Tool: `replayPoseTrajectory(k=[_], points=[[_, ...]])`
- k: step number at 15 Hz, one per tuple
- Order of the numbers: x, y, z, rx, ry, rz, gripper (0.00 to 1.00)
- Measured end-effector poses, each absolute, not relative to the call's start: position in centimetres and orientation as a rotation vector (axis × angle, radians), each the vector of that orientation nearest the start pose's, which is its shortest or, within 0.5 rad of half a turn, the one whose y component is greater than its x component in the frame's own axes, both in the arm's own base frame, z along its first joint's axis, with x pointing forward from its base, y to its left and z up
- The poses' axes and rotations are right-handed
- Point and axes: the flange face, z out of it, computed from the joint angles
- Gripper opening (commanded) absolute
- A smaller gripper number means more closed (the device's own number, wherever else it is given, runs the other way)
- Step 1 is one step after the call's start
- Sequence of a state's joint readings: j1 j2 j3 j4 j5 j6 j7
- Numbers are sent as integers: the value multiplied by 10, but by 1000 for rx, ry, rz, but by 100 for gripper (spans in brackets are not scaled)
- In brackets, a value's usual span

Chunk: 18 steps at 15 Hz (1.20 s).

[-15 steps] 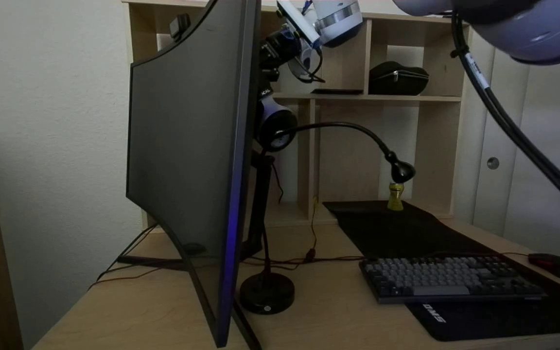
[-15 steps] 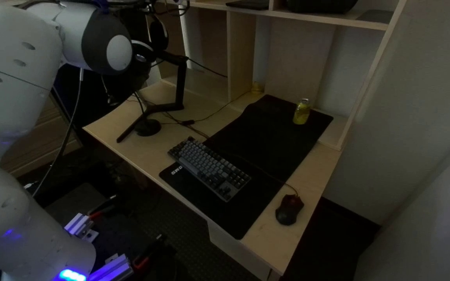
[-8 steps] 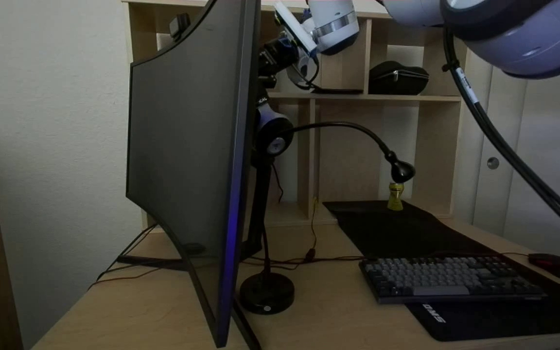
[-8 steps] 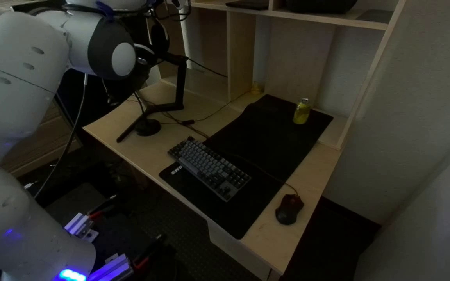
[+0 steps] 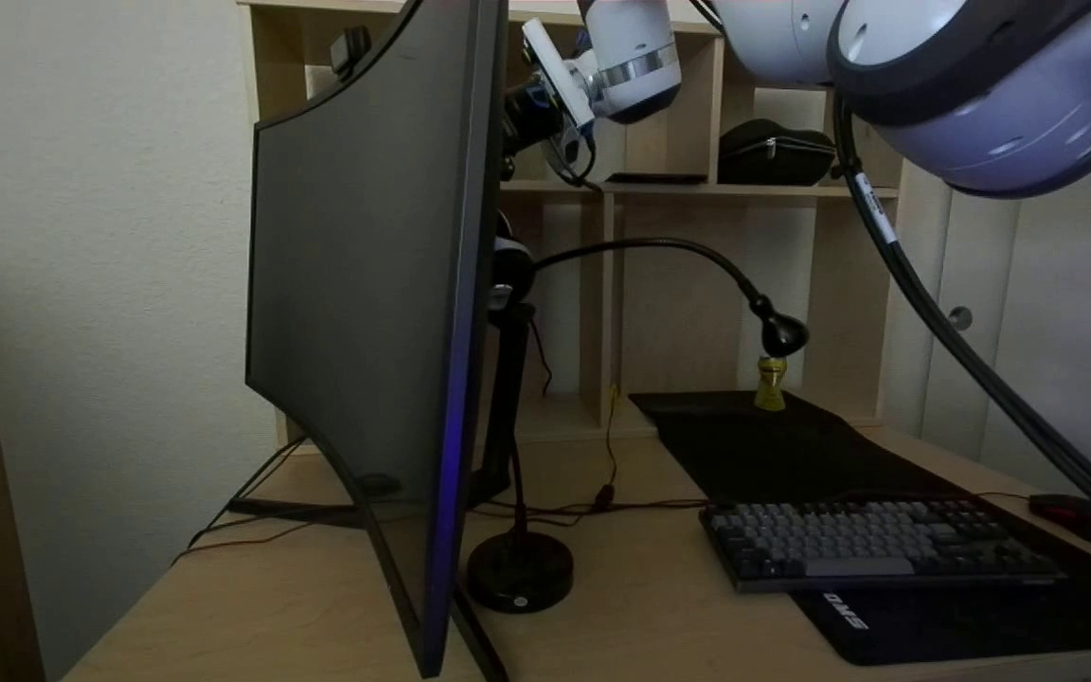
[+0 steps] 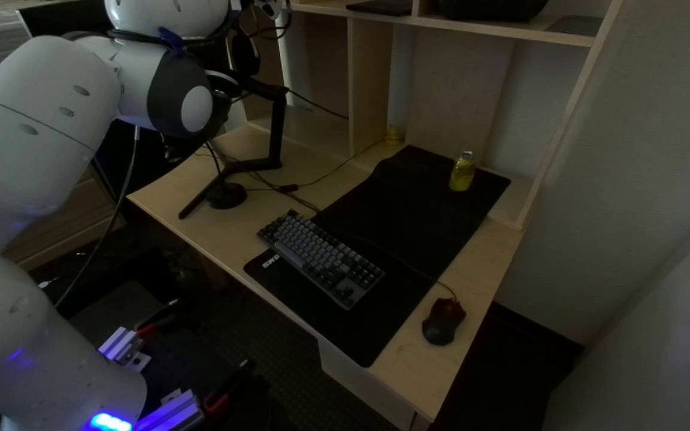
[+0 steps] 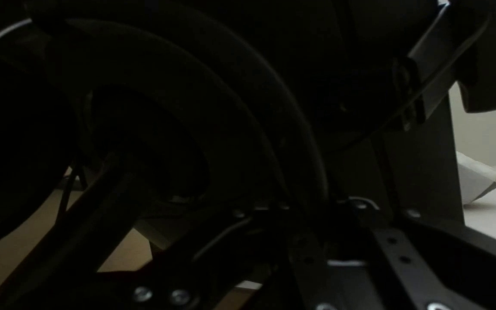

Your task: Hang the headphones behind the computer then move the lamp to the right

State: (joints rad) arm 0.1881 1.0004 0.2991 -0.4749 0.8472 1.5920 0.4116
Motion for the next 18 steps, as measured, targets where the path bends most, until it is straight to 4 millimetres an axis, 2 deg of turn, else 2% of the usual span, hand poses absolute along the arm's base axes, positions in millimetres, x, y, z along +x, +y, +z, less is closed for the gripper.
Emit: replayPoseTrajectory(k=[1, 4, 5, 11, 18], points=[[720, 302, 520, -2047, 32, 316, 19], [723, 304, 513, -2042, 39, 306, 19], [723, 303, 513, -2042, 40, 306, 5], [723, 304, 506, -2040, -17, 297, 5], [737, 297, 483, -2018, 9, 250, 5]])
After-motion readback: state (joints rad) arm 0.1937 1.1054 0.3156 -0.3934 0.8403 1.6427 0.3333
